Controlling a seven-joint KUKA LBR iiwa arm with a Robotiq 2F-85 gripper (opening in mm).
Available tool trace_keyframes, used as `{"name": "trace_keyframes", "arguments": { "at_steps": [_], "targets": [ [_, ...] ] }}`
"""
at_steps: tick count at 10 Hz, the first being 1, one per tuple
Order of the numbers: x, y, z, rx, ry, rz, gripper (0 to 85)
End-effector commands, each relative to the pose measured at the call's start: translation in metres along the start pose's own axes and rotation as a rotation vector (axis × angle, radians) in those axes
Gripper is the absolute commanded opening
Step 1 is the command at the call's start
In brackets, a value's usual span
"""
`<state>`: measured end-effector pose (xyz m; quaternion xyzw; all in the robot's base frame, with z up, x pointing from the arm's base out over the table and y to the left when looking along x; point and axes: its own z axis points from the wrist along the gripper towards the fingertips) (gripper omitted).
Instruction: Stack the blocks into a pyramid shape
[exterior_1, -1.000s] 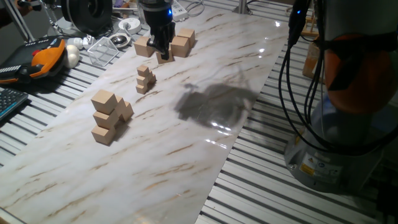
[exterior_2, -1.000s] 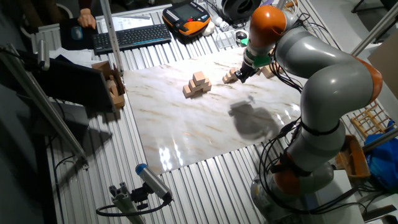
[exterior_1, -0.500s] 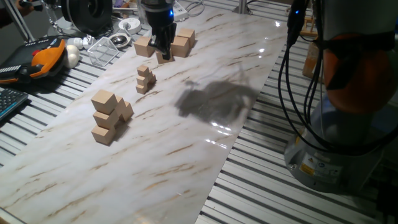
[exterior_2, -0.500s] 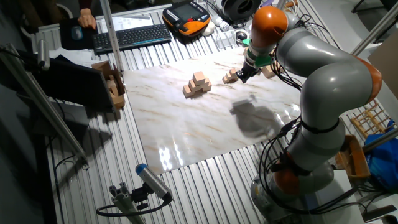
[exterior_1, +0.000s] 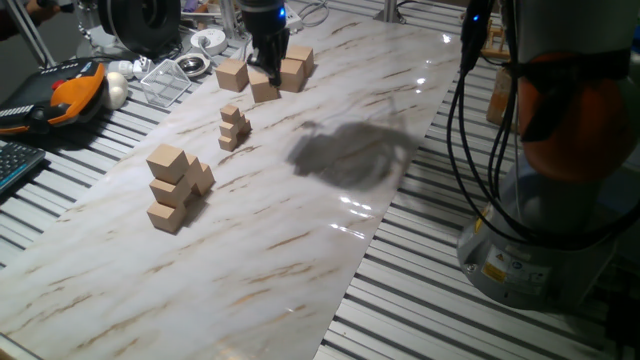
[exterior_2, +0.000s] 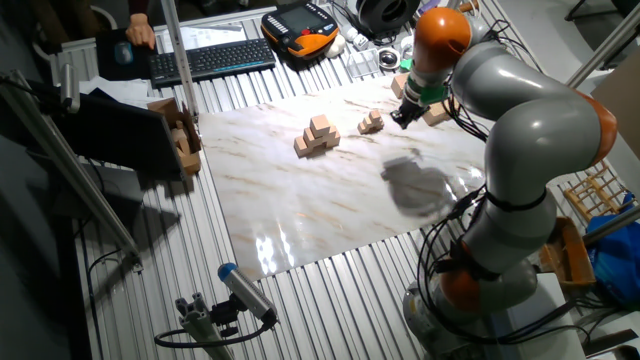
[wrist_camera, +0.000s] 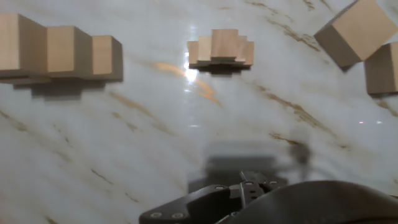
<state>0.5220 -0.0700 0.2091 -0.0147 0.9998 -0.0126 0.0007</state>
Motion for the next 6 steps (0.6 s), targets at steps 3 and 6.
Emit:
{"name": "trace_keyframes", "arguments": {
  "at_steps": [3, 6],
  "targets": [
    [0.008, -0.019, 0.003, 0.019, 0.009, 0.006, 0.0],
    [0.013, -0.041, 0.012, 0.036, 0.017, 0.04, 0.0]
  ]
}}
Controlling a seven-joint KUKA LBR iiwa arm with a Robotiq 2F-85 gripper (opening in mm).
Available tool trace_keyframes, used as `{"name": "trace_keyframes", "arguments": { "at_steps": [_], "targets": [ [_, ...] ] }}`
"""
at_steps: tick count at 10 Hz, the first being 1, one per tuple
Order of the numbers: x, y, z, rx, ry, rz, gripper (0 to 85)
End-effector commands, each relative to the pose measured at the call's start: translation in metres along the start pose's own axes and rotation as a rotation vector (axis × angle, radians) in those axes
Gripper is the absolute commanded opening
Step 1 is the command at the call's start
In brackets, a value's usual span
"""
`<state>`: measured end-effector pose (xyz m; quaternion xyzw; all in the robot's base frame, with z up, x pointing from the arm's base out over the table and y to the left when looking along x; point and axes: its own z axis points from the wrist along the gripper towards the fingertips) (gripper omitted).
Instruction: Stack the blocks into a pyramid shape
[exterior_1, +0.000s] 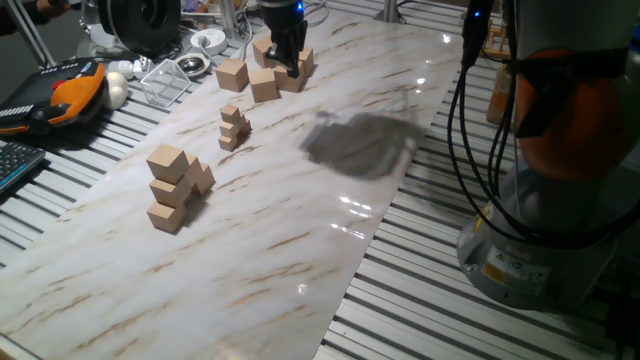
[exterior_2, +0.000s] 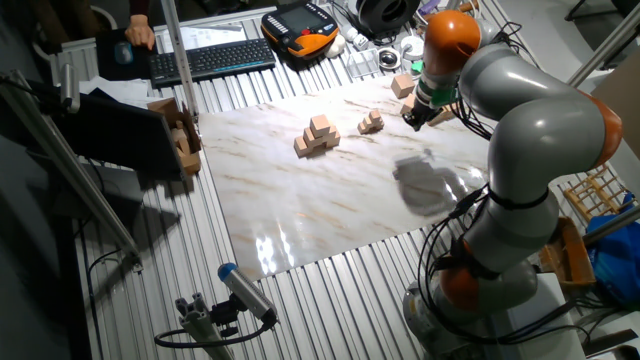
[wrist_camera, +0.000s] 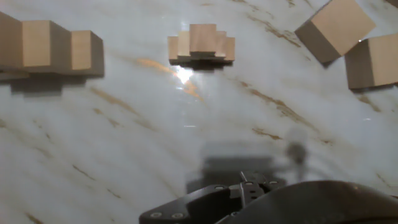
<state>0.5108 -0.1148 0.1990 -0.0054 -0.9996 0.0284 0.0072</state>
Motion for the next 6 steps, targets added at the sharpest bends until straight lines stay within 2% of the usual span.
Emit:
{"name": "trace_keyframes", "arguments": {
  "at_steps": [1, 3, 5, 6],
  "targets": [
    [-0.0013, -0.0089, 0.0003, -0.015, 0.003, -0.003, 0.0],
    [-0.0023, -0.0125, 0.0023, -0.012, 0.003, -0.002, 0.0],
    [-0.0026, -0.0127, 0.0017, -0.041, 0.012, 0.034, 0.0],
    [-0.0025, -0.0134, 0.0013, -0.036, 0.012, 0.039, 0.0]
  ]
}}
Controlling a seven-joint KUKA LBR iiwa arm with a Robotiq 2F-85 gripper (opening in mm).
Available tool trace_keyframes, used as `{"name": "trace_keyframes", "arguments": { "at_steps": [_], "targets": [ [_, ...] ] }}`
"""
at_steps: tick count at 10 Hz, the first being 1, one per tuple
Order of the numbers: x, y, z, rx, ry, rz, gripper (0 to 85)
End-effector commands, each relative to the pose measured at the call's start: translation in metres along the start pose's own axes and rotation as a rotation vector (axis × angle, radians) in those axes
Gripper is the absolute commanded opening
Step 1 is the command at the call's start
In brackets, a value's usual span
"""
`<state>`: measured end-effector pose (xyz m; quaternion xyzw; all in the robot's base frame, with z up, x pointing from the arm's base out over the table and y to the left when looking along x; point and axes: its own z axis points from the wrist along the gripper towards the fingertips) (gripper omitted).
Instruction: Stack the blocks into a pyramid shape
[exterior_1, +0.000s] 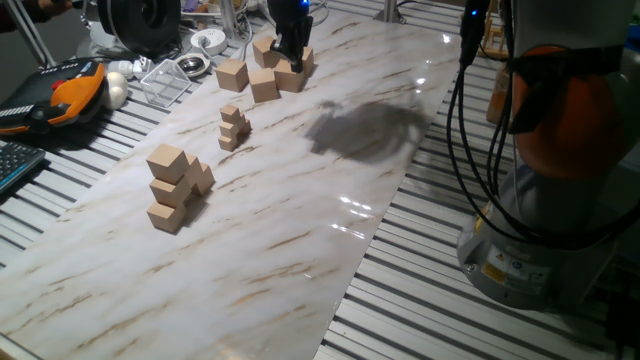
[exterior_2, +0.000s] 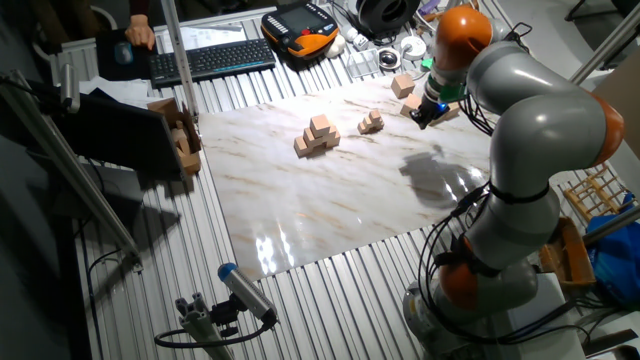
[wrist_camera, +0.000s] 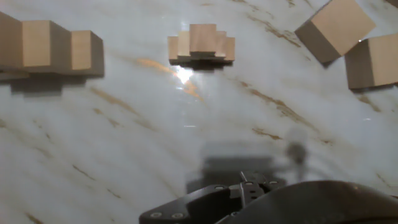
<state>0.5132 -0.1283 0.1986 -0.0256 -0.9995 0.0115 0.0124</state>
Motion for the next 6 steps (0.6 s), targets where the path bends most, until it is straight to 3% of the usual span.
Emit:
{"name": "trace_keyframes", "arguments": {
  "at_steps": [1, 5, 6],
  "targets": [
    [0.0001, -0.001, -0.0007, 0.005, 0.0, 0.006, 0.0],
    [0.0001, -0.001, 0.0009, 0.007, 0.003, 0.012, 0.0],
    [0.0001, -0.001, 0.0009, -0.007, 0.002, 0.017, 0.0]
  ]
}}
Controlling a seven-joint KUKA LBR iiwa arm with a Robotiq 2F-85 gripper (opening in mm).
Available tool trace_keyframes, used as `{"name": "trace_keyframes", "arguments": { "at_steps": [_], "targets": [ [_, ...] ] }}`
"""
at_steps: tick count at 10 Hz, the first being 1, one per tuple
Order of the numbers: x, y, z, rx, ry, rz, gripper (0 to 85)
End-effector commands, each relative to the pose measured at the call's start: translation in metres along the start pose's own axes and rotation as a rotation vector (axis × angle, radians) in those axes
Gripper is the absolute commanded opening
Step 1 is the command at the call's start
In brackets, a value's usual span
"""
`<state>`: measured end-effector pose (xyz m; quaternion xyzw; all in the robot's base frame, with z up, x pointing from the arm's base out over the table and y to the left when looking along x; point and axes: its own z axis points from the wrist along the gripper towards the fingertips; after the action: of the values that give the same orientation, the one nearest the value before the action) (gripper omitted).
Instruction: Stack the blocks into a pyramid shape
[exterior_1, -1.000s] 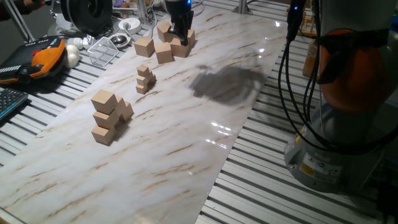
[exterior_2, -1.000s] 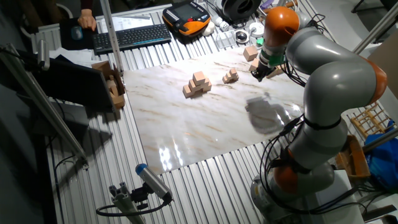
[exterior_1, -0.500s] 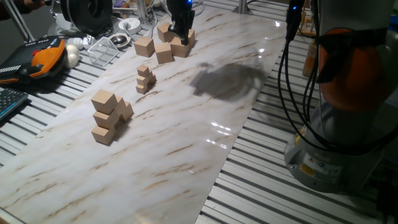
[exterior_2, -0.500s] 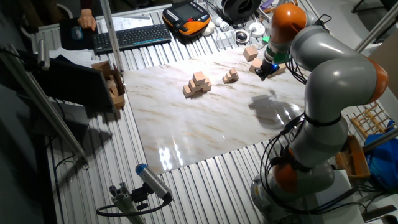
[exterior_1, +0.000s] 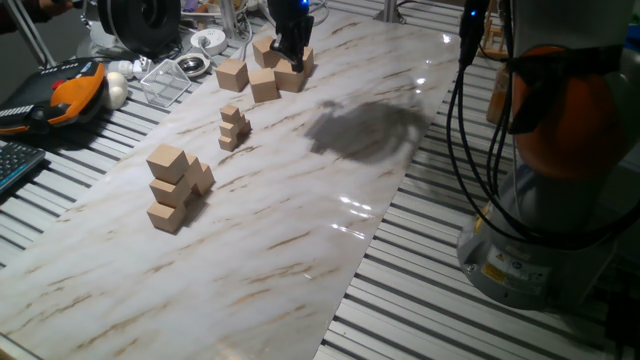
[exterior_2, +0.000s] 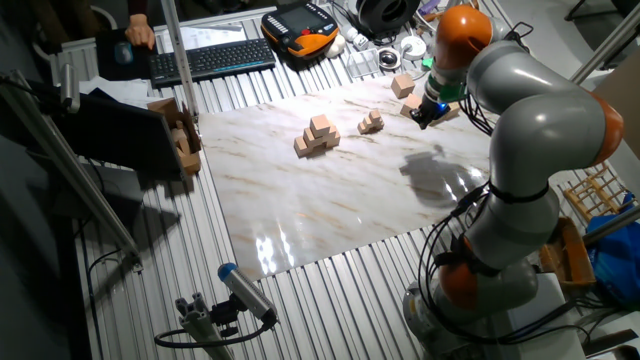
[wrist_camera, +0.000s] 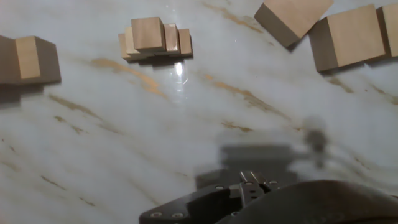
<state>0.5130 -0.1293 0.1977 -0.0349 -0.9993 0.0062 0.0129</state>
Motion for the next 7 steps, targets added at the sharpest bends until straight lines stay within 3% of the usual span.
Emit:
{"name": "trace_keyframes", "arguments": {
  "at_steps": [1, 3, 4, 5, 6, 7],
  "targets": [
    [-0.0001, 0.0, 0.0, -0.008, 0.0, 0.011, 0.0],
    [-0.0001, 0.0, 0.0, -0.027, 0.017, 0.048, 0.0],
    [-0.0001, 0.0, 0.0, -0.023, 0.01, 0.087, 0.0],
    [-0.0001, 0.0, 0.0, 0.002, -0.015, 0.114, 0.0],
    [-0.0001, 0.0, 0.0, -0.024, -0.014, 0.12, 0.0],
    [-0.0001, 0.0, 0.0, 0.012, -0.03, 0.117, 0.0]
  ]
}}
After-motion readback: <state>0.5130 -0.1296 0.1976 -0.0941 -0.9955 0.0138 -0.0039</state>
